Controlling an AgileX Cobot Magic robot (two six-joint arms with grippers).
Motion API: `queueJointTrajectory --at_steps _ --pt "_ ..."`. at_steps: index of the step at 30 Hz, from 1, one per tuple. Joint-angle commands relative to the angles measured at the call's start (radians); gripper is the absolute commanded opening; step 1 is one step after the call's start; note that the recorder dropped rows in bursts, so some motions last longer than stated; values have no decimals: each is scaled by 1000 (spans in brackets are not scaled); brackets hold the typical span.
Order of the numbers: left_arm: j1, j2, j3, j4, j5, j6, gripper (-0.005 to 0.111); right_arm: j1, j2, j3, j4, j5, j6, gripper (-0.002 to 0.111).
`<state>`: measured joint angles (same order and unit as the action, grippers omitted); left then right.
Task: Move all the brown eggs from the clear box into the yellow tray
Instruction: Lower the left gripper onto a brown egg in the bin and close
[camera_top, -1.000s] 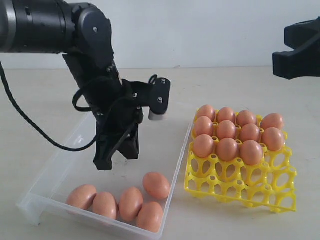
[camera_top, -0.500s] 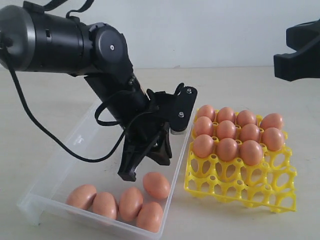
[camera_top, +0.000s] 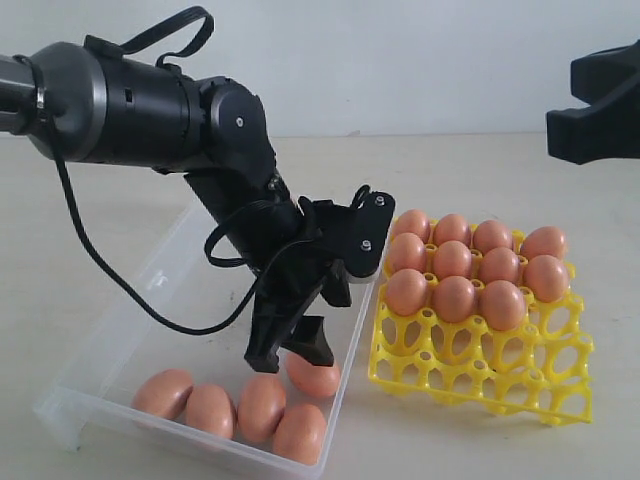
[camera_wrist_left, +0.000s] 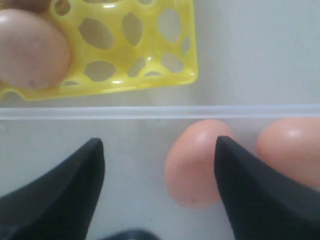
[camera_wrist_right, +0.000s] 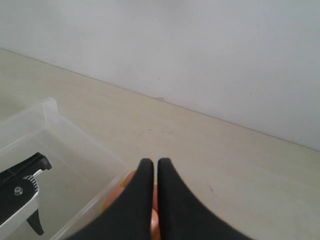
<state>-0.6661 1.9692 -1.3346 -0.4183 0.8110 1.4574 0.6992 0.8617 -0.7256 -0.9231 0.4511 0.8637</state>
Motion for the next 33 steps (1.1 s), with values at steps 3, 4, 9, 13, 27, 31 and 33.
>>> queueJointTrajectory --at_steps 3,4,9,13,27,31,33 --pt "-5 11 4 -19 38 -9 60 -3 -3 7 3 2 -11 0" --pt "-5 17 4 -21 40 -17 60 -3 -3 7 3 2 -11 0" --pt "-7 70 4 -31 46 -21 60 -3 -3 7 3 2 -11 0" --pt "-7 101 4 -31 19 -21 59 -3 -3 7 3 2 -11 0" --pt "-7 147 -5 -34 -3 -40 4 -3 -3 7 3 2 -11 0" --pt "-5 94 -5 12 -80 -133 4 -3 -3 7 3 2 -11 0" --pt "-3 52 -5 61 -128 -190 4 -3 -3 7 3 2 -11 0"
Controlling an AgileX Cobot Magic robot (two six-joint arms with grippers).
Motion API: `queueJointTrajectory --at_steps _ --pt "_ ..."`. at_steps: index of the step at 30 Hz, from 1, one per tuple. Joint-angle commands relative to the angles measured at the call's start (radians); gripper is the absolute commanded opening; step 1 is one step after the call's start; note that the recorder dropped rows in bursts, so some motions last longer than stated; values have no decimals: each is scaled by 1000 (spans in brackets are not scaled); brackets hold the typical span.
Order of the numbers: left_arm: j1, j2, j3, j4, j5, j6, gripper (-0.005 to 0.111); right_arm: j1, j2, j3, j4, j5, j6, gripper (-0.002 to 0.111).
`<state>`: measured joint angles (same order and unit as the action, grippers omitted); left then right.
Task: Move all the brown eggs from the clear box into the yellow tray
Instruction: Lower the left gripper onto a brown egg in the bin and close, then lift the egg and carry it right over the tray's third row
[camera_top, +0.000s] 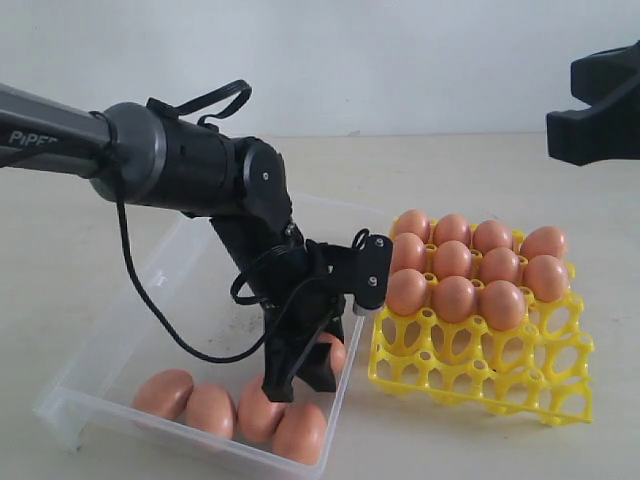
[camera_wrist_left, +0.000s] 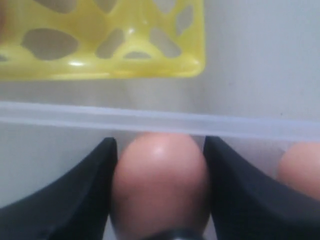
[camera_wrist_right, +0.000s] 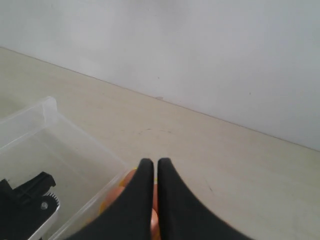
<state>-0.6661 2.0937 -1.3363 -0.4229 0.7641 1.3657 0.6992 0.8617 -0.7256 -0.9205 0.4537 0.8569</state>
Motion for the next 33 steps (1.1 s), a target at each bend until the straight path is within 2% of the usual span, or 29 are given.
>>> queueJointTrajectory --at_steps 1,3,6,8,11,13,15,20,25,30,33 --pt "-1 -91 -3 65 -103 -115 4 -3 -3 7 0 -1 -5 0" --pt "5 -140 -3 20 -155 -116 4 -3 -3 7 0 -3 -4 0" --pt "7 -200 -3 -146 -218 -46 4 -3 -3 7 0 -3 -4 0" --pt "7 -225 -3 -353 -219 107 4 -3 -3 7 0 -3 -4 0" --pt "7 -222 -3 -812 -150 476 4 -3 -3 7 0 -3 -4 0" --pt "7 -200 -3 -1097 -51 707 4 -3 -3 7 -2 0 -4 0" --pt "7 -165 -12 -1288 41 769 4 -3 -3 7 -10 -2 -4 0" --pt "5 -27 -94 -1322 217 769 4 -3 -3 5 0 1 -4 0" --pt "3 103 -172 -1322 240 766 4 -3 -3 5 0 9 -4 0" --pt "-2 227 -280 -1322 354 766 4 -3 -3 5 0 -7 -4 0" --pt "-15 280 -343 -1322 341 768 4 -3 -3 5 0 -7 -4 0"
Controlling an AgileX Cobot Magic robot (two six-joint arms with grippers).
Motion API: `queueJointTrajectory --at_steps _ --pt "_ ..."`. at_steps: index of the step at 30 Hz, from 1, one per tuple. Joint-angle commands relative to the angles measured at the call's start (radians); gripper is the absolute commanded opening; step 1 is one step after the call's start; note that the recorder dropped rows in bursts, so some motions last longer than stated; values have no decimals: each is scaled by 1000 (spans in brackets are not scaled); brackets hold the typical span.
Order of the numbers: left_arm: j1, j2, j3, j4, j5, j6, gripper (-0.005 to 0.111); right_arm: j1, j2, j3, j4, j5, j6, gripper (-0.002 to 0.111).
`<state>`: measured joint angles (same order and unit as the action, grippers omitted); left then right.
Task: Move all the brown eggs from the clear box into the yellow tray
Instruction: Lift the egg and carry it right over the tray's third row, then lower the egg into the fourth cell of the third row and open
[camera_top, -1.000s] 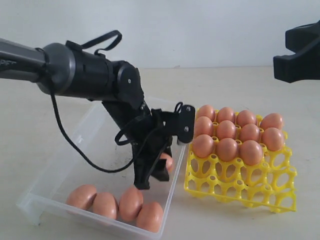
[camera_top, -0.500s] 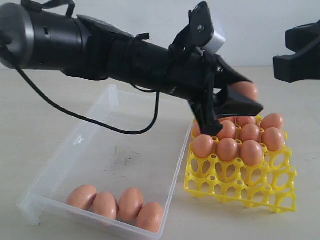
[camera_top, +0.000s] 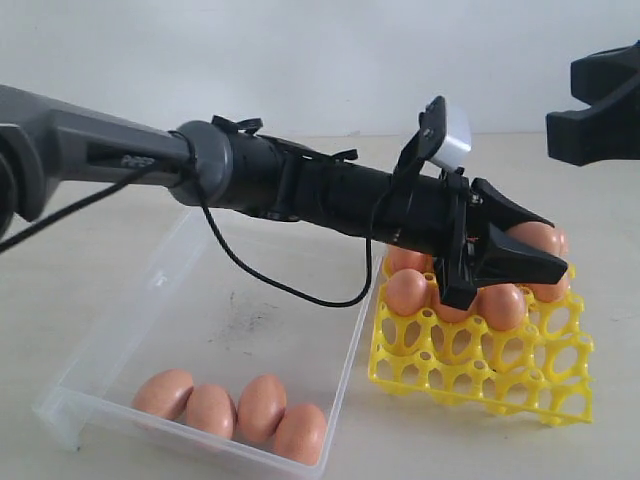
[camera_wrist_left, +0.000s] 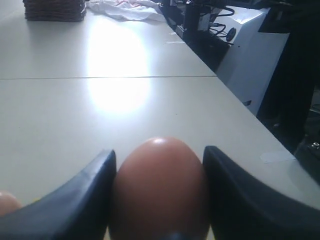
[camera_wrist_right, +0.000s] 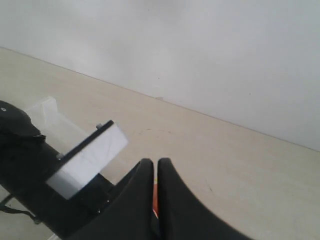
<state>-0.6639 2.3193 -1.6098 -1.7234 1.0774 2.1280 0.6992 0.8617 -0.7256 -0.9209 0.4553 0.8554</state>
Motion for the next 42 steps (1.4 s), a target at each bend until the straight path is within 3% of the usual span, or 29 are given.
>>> queueJointTrajectory --at_steps 1,10,17,24,42 --pt "-25 71 -93 -21 20 6 4 -3 -3 5 0 -9 -3 0" --pt "-69 193 -264 -21 -7 -30 4 -3 -3 5 0 -10 -3 0" --pt "-94 237 -305 -21 -42 -30 4 -3 -3 5 0 -10 -3 0" --pt "-108 251 -310 -21 -146 -44 4 -3 -3 5 0 -10 -3 0" --pt "-108 251 -310 -21 -146 -40 4 -3 -3 5 0 -10 -3 0"
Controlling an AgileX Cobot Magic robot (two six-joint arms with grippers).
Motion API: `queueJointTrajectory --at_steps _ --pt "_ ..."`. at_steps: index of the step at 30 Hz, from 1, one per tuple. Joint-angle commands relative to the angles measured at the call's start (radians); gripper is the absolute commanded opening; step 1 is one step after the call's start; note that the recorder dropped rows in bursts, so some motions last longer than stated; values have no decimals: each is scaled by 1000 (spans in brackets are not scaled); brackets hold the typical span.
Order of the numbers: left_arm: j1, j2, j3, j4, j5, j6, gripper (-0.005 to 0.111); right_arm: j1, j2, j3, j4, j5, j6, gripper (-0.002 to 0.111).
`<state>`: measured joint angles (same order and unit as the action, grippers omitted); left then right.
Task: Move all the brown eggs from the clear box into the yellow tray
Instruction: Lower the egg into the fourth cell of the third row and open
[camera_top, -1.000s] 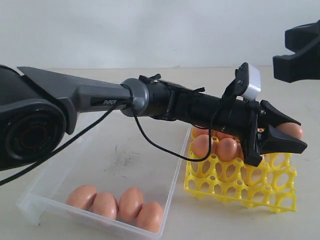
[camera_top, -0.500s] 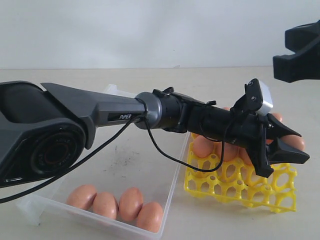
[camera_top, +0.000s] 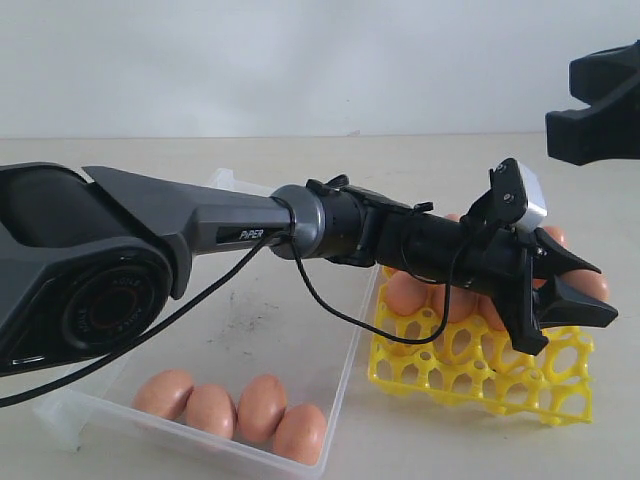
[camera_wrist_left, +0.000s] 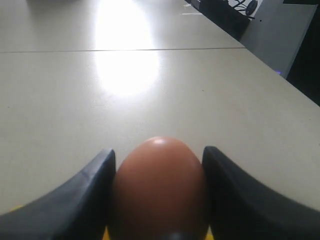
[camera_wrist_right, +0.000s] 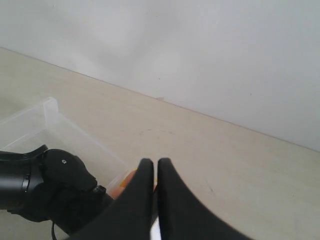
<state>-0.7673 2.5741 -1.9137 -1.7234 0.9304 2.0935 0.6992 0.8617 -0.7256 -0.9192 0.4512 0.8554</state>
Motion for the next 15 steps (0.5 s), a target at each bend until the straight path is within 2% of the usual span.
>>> queueJointTrajectory --at_steps 1,11,13,15 --pt "-4 -4 -6 -21 1 -6 4 -3 -3 5 -1 -6 -3 0" --pt "-4 -4 -6 -21 1 -6 5 -3 -3 5 -1 -6 -3 0" --pt "-4 -4 -6 -21 1 -6 10 -3 -3 5 -1 -6 -3 0" --pt "-4 -4 -6 -21 0 -6 21 -3 -3 5 -1 -6 -3 0"
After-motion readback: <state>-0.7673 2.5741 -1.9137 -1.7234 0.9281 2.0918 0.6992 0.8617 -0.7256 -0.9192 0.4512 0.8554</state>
